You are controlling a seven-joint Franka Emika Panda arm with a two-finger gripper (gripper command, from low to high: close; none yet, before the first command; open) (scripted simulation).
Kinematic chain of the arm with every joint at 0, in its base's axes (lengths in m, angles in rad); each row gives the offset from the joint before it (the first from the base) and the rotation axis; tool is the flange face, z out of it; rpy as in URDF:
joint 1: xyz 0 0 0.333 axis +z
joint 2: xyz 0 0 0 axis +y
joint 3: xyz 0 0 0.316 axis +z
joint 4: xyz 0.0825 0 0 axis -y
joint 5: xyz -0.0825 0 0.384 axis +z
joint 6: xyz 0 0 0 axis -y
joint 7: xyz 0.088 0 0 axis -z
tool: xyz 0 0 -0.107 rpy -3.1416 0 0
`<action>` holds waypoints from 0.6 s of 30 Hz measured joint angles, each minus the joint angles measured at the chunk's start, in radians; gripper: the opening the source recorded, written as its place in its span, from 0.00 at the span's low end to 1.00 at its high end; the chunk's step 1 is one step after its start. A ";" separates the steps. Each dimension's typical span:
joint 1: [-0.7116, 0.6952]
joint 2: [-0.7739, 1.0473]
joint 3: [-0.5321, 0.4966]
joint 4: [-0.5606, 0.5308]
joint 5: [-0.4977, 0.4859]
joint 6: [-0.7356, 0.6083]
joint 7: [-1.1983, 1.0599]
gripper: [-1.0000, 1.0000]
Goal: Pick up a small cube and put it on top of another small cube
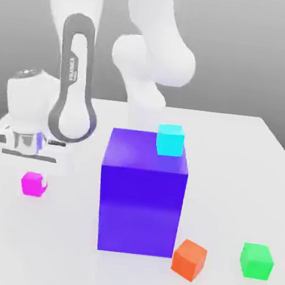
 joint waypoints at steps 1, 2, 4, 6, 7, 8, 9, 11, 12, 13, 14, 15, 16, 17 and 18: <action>0.008 -0.035 -0.027 -0.009 -0.077 -0.024 0.056 0.00; -0.003 -0.071 -0.040 -0.017 -0.147 -0.049 0.107 0.00; -0.034 -0.117 -0.033 -0.014 -0.232 -0.102 0.172 0.00; -0.057 -0.105 -0.005 0.038 -0.246 -0.156 0.197 0.00; -0.023 -0.093 0.025 0.067 -0.249 -0.180 0.213 0.00; 0.029 -0.081 0.050 0.097 -0.250 -0.204 0.229 0.00; 0.060 -0.068 0.067 0.127 -0.250 -0.227 0.245 0.00; 0.113 -0.042 0.099 0.187 -0.248 -0.272 0.278 0.00; 0.136 -0.028 0.116 0.217 -0.247 -0.295 0.294 0.00; 0.158 -0.015 0.134 0.247 -0.247 -0.317 0.311 0.00; 0.180 -0.002 0.154 0.277 -0.247 -0.340 0.328 0.00; 0.202 0.011 0.174 0.307 -0.247 -0.362 0.346 0.00; 0.225 0.025 0.195 0.338 -0.248 -0.385 0.363 0.00; 0.251 0.034 0.219 0.358 -0.249 -0.400 0.383 0.00; 0.281 0.037 0.242 0.370 -0.250 -0.407 0.405 0.00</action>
